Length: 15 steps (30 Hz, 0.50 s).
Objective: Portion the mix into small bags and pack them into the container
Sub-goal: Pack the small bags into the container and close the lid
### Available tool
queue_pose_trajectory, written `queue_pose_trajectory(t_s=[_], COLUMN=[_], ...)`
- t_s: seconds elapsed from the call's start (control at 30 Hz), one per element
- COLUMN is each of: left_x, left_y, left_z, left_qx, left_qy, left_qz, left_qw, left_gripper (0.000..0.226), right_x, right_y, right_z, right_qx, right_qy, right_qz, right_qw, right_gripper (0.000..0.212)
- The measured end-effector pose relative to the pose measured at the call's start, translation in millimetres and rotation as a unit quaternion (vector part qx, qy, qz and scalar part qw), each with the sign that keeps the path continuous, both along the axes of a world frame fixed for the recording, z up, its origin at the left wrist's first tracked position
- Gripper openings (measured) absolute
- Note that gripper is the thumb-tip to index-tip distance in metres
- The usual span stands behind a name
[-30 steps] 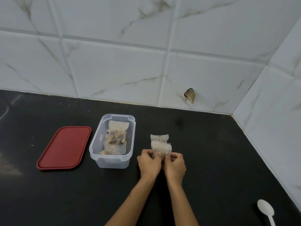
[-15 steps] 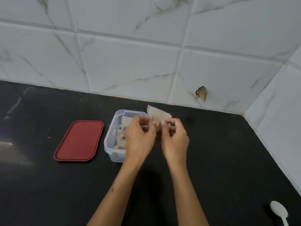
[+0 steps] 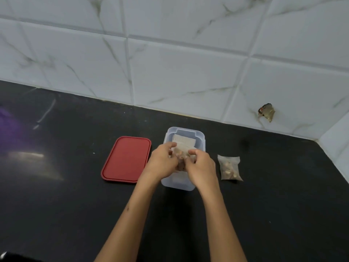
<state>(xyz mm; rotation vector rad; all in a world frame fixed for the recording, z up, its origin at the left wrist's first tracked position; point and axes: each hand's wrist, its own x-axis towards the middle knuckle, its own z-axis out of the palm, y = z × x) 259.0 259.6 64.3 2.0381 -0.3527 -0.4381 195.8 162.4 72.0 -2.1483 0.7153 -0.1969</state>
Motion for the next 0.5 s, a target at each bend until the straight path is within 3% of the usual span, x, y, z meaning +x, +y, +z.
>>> queue_pose_trajectory(t_s=[0.23, 0.33, 0.43, 0.5], left_x=[7.4, 6.0, 8.9, 13.9], left_y=[-1.7, -3.4, -4.7, -4.4], left_z=[0.5, 5.0, 10.3, 13.1], left_qx=[0.114, 0.163, 0.2, 0.208], left_qy=[-0.019, -0.039, -0.113, -0.137], left_qz=[-0.057, -0.078, -0.082, -0.098], left_qw=[0.992, 0.983, 0.97, 0.963], left_gripper=[0.054, 0.043, 0.027, 0.029], right_x=[9.2, 9.4, 9.4, 10.0], right_y=[7.1, 7.5, 5.9, 4.8], right_z=[-4.1, -3.5, 1.6, 5.2], right_qx=[-0.021, -0.038, -0.085, -0.113], right_qy=[0.067, 0.086, 0.091, 0.087], right_qz=[-0.004, -0.005, -0.012, -0.011], right_qw=[0.998, 0.996, 0.992, 0.99], right_gripper=[0.036, 0.035, 0.034, 0.036])
